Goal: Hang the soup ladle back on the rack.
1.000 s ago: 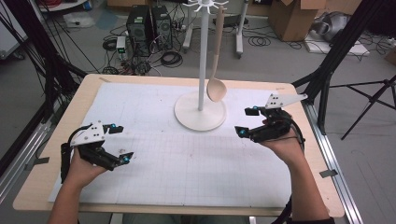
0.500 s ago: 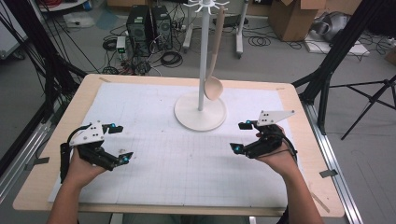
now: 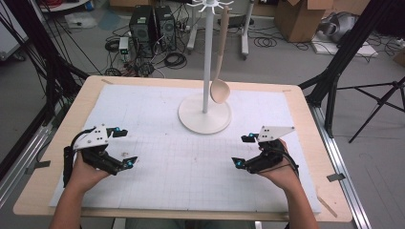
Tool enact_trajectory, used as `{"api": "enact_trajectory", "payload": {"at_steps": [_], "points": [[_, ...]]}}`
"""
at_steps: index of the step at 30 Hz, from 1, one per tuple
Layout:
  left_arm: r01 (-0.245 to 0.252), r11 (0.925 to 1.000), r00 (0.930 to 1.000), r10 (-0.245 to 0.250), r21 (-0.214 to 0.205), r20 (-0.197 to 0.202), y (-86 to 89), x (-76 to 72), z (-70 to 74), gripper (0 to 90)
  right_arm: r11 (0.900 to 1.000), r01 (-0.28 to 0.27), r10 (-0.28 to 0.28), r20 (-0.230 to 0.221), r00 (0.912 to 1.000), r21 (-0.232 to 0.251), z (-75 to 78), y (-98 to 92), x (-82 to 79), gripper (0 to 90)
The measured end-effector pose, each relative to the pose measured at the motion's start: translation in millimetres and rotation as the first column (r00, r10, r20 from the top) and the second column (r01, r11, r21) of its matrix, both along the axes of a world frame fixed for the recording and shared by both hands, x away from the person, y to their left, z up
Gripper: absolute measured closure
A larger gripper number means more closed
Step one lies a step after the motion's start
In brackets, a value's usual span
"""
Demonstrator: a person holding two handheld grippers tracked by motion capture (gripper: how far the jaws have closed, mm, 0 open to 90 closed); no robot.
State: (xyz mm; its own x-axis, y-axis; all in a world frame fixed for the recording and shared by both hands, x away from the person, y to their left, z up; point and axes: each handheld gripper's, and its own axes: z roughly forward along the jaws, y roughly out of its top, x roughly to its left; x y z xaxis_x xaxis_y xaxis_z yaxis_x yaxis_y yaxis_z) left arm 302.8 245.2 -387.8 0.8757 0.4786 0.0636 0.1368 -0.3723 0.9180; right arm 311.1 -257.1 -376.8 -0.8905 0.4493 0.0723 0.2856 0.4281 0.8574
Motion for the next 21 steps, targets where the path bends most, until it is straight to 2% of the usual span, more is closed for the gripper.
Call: {"api": "enact_trajectory", "payload": {"at_steps": [3,5,9,16,21], "points": [[0.0,1.0,1.0,0.0,0.0,-0.001,-0.2,0.2,-0.2,1.7,0.9997,0.01,-0.01,-0.001,1.0,0.022,-5.1,-3.6,-0.6,3.4],[0.0,1.0,1.0,0.0,-0.001,-0.002,-0.1,0.5,-0.5,1.7,0.9997,0.021,-0.021,-0.019,0.9996,0.013,-6.7,-6.2,-0.4,3.4],[0.002,1.0,1.0,-0.002,-0.002,-0.005,-0.7,0.9,-1.4,1.6,0.9991,0.033,-0.033,-0.011,0.9994,0.027,-7.3,-11.0,-0.7,3.3],[0.0,1.0,1.0,0.0,-0.003,-0.005,-0.3,1.2,-1.1,1.7,0.9981,0.055,-0.054,-0.032,0.998,0.029,-12.3,-14.7,0.5,0.8],[0.007,1.0,1.0,-0.007,-0.002,-0.005,-1.5,1.1,-1.0,1.7,0.9968,0.062,-0.06,-0.034,0.9976,0.051,-11.2,-18.7,0.5,0.8]]}}
